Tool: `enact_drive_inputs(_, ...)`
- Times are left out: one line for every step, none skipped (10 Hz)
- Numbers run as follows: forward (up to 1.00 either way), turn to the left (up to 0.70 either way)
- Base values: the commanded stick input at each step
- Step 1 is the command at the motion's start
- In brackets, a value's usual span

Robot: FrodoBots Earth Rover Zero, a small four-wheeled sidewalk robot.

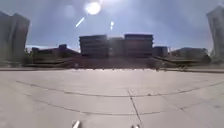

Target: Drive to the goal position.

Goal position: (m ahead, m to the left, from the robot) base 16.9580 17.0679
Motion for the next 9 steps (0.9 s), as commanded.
enact_drive_inputs(0.85,0.0)
enact_drive_inputs(0.85,0.0)
enact_drive_inputs(0.85,0.0)
enact_drive_inputs(0.85,0.0)
enact_drive_inputs(0.85,0.0)
enact_drive_inputs(0.85,0.0)
enact_drive_inputs(0.85,0.0)
enact_drive_inputs(0.85,0.0)
enact_drive_inputs(0.85,0.0)
